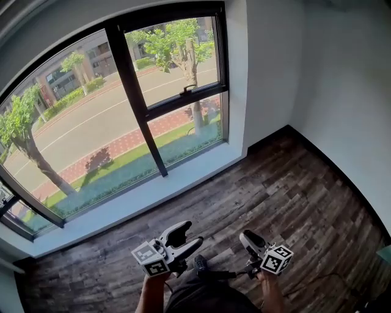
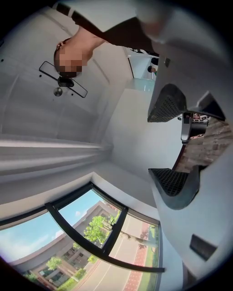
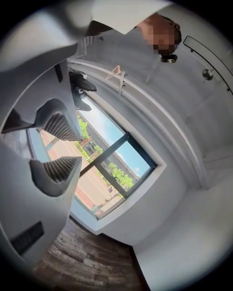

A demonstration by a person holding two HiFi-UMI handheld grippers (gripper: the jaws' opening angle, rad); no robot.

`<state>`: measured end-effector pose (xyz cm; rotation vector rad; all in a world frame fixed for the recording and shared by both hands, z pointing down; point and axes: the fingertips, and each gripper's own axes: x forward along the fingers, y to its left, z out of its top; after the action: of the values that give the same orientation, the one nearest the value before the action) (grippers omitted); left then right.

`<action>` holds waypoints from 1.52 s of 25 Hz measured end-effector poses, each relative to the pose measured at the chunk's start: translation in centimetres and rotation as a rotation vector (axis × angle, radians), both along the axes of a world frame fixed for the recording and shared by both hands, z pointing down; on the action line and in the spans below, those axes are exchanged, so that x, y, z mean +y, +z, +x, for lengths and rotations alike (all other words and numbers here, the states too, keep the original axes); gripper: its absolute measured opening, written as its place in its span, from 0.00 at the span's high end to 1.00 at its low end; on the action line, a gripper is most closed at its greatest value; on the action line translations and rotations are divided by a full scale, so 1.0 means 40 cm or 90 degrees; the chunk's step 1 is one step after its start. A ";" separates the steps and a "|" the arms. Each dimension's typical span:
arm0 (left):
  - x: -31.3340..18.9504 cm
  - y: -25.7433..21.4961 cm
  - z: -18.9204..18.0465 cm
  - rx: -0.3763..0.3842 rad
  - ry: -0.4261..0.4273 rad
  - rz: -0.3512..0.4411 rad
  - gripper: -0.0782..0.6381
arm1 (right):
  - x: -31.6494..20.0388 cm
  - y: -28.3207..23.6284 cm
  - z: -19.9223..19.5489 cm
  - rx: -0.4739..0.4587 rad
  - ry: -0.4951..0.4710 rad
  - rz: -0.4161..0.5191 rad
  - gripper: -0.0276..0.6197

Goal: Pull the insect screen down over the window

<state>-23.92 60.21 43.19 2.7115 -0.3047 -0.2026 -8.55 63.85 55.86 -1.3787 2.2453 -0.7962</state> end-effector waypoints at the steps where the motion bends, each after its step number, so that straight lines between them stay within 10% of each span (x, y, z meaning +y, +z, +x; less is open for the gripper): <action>1: -0.024 -0.005 0.027 0.010 0.009 0.001 0.42 | -0.016 0.006 0.020 -0.002 0.005 -0.002 0.82; 17: -0.649 -0.033 0.358 0.160 0.113 -0.060 0.42 | -0.550 -0.087 0.400 0.064 0.102 0.000 0.82; 38: -1.228 -0.107 0.362 0.124 -0.103 -0.004 0.42 | -1.275 -0.276 0.401 -0.073 -0.150 0.148 0.81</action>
<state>-9.44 11.07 38.91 2.6356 -0.4664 -0.5070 7.48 12.83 44.81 -0.9525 2.3501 -0.6446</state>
